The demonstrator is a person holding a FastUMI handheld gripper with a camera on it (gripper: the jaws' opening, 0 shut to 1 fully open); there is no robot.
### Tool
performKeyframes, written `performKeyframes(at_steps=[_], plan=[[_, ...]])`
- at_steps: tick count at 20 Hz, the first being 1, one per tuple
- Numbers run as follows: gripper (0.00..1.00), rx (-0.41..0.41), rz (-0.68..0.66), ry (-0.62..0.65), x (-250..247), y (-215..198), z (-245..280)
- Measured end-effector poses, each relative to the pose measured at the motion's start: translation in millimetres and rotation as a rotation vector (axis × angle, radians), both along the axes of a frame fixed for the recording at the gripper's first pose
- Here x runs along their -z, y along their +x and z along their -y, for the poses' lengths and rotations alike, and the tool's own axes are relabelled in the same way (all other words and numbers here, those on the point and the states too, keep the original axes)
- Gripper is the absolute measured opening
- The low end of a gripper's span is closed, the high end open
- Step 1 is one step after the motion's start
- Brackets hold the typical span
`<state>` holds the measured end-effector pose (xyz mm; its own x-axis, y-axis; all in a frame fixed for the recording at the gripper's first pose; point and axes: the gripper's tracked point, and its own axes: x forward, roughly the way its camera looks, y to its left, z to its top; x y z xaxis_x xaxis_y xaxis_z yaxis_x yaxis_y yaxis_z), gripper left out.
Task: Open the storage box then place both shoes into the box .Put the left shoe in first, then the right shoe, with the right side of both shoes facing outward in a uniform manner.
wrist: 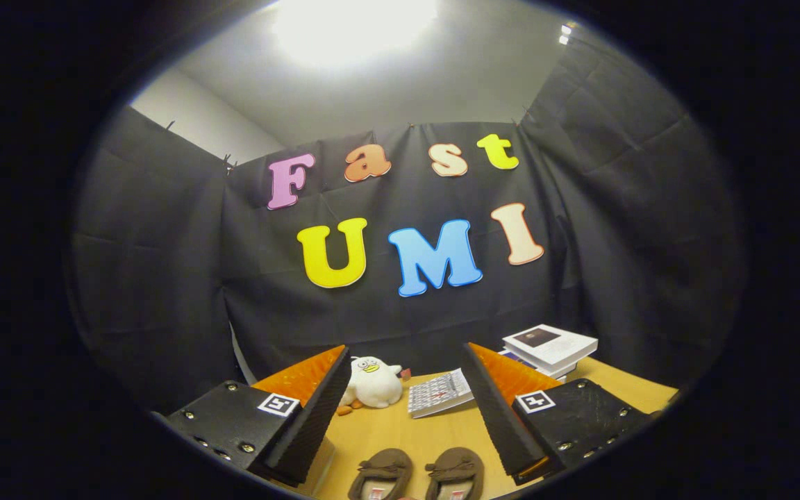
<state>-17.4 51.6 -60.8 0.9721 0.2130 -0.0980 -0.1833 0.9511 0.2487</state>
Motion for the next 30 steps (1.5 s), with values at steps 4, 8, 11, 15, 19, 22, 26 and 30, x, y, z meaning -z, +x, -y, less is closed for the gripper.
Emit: performKeyframes(at_steps=[4,8,11,15,19,22,26,30], plan=[[0.98,-0.025,-0.088,0.092,28.4,-6.0,-17.3],[0.97,-0.086,-0.180,0.207,52.5,-17.1,-44.9],[0.98,-0.090,-0.284,0.299,78.3,-24.7,-55.8],[0.98,-0.133,-0.399,0.437,101.0,-38.6,-79.4],[0.97,-0.178,-0.483,0.567,117.0,-52.0,-102.5],[0.97,-0.224,-0.541,0.605,131.6,-64.6,-122.0],[0.97,-0.269,-0.631,0.737,148.8,-74.0,-147.3],[0.97,-0.279,-0.740,0.845,170.1,-85.7,-165.6]])
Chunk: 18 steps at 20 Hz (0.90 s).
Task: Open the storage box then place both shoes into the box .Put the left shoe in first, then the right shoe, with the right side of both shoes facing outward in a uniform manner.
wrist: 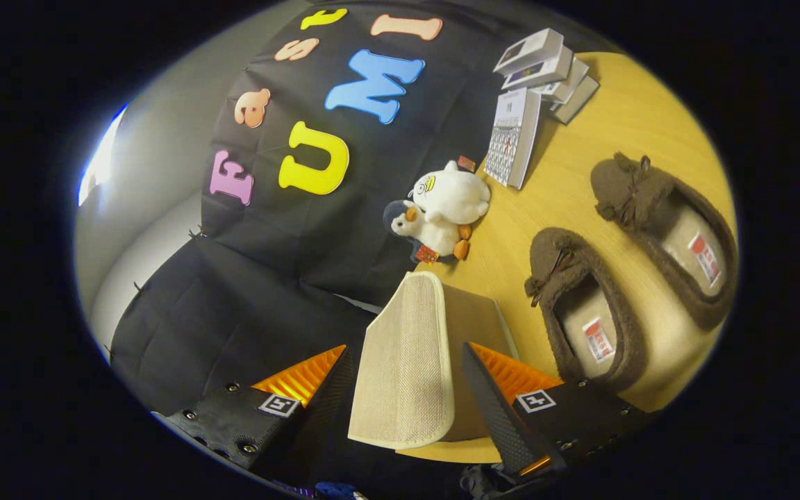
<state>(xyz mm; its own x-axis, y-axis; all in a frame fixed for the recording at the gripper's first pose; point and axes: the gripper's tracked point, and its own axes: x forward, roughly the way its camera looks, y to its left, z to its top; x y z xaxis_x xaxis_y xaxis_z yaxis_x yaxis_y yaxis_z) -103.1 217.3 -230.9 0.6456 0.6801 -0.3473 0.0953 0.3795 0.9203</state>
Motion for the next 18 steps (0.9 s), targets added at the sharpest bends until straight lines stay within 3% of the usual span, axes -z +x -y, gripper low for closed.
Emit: performKeyframes(at_steps=[8,9,12,14,16,17,18], plan=[[0.94,-0.028,-0.150,0.189,11.9,-11.3,-30.4],[0.84,-0.032,-0.163,0.186,16.4,-9.0,-33.6],[0.82,-0.059,-0.206,0.169,25.7,-12.4,-42.8],[0.41,-0.051,-0.210,0.178,24.6,-11.6,-34.8],[0.40,-0.085,-0.205,0.168,25.4,-14.9,-39.2],[0.40,-0.038,-0.179,0.189,18.7,-13.8,-47.4],[0.23,-0.004,-0.170,0.161,15.8,6.3,-25.9]])
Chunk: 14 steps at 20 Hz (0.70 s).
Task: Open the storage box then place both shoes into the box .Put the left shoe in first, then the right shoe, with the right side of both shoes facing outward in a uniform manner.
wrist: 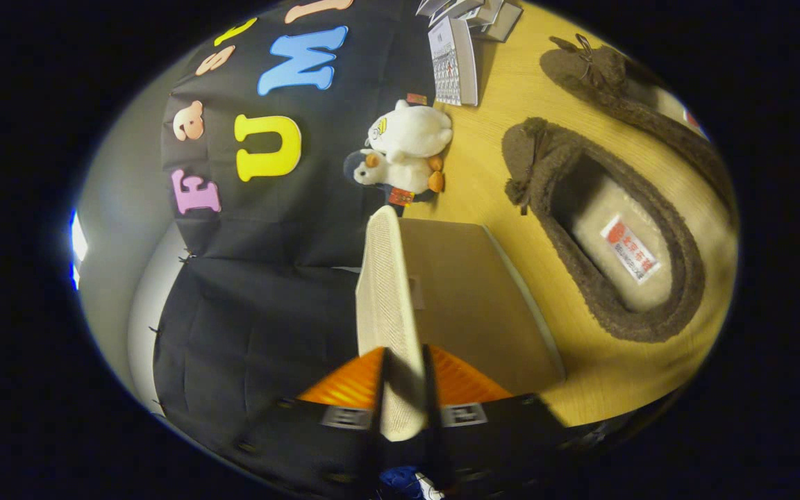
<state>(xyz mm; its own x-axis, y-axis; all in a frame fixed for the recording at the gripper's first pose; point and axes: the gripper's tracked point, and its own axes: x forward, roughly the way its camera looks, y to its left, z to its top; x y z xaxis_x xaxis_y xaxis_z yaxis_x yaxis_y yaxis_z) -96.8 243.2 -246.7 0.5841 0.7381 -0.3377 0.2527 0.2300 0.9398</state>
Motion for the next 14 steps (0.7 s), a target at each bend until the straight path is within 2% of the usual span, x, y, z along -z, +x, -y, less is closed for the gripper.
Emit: performKeyframes(at_steps=[1,3,4,8,14], plan=[[0.05,-0.044,0.030,-0.006,-3.3,2.7,-10.1],[0.05,-0.077,0.048,-0.039,-13.1,-4.6,-10.5],[0.00,-0.090,0.060,-0.037,-19.8,-6.8,-11.4],[0.00,-0.099,0.117,-0.025,-57.7,3.5,-16.3],[0.00,-0.160,0.239,-0.063,-113.6,9.1,-47.8]])
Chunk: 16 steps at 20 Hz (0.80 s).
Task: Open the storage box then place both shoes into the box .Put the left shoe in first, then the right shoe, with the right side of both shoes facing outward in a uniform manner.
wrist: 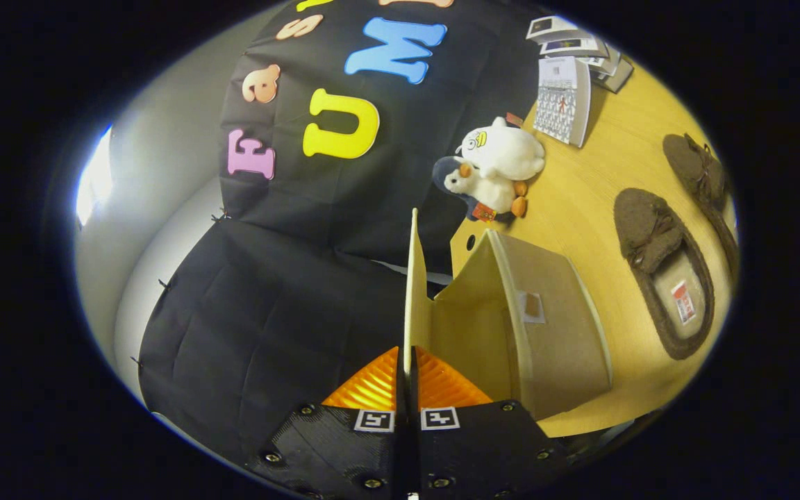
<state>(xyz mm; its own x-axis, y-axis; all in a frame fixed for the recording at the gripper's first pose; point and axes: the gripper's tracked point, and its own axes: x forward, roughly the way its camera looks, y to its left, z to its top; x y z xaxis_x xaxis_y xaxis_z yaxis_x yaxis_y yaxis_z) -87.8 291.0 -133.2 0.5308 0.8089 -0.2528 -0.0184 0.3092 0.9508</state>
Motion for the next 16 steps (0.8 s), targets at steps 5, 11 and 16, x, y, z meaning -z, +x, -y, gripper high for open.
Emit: performKeyframes(at_steps=[5,11,16], plan=[[0.00,-0.035,0.087,-0.064,-25.5,-4.0,-38.0],[0.00,-0.052,0.179,-0.116,-47.1,-8.8,-79.5],[0.00,-0.105,0.235,-0.186,-65.8,-15.9,-125.8]])
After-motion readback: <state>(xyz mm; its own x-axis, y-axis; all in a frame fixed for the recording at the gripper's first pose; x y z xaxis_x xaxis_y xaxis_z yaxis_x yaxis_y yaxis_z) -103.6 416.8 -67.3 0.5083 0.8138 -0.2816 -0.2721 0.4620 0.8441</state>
